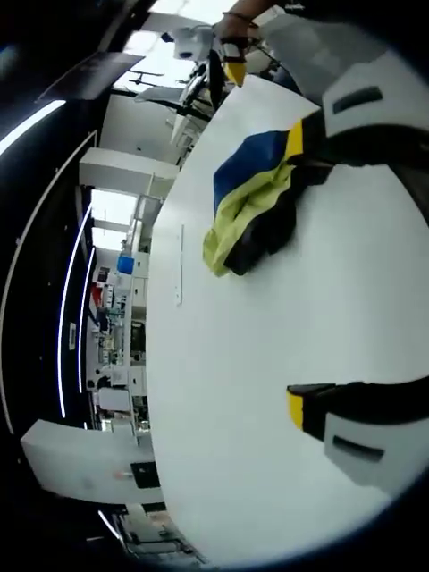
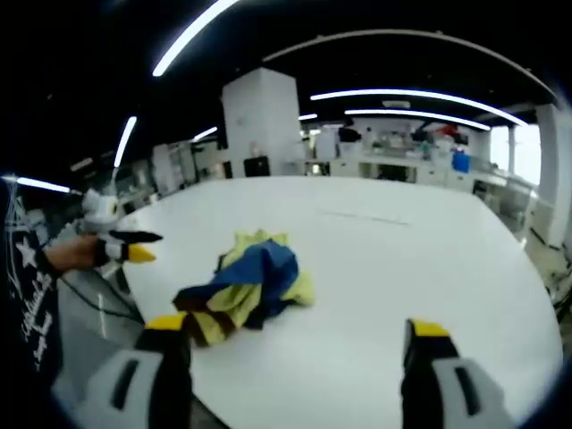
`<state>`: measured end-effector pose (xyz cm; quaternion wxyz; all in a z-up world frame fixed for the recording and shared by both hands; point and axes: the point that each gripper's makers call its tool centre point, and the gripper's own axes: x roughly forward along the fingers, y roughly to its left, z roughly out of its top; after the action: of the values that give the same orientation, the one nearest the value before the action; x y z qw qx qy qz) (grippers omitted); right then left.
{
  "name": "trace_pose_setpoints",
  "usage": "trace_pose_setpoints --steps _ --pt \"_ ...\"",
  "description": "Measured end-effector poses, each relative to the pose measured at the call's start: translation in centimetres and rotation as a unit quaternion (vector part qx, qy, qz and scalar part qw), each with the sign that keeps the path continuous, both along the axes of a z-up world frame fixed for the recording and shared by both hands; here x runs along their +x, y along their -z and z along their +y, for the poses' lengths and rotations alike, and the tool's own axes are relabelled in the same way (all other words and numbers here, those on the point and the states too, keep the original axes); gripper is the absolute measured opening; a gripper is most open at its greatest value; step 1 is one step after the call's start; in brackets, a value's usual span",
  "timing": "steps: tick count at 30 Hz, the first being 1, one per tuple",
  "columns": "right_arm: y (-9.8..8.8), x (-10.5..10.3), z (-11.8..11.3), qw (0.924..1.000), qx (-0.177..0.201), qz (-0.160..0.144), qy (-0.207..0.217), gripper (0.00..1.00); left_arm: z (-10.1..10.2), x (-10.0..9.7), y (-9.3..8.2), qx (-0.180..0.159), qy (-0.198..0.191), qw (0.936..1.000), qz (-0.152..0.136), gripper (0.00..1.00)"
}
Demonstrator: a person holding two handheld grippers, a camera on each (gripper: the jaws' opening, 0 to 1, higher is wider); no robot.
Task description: Fold the garment on the visible template until the final outline fits inside the template.
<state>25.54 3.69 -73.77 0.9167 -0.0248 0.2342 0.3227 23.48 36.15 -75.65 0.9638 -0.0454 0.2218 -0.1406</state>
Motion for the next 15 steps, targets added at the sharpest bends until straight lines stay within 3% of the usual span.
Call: trace_pose_setpoints --steps 15 --pt "-0.15 -0.09 0.18 1.0 0.006 0.001 -0.007 0.99 -0.52 -0.23 0.12 -0.006 0.01 0.9999 0.005 0.99"
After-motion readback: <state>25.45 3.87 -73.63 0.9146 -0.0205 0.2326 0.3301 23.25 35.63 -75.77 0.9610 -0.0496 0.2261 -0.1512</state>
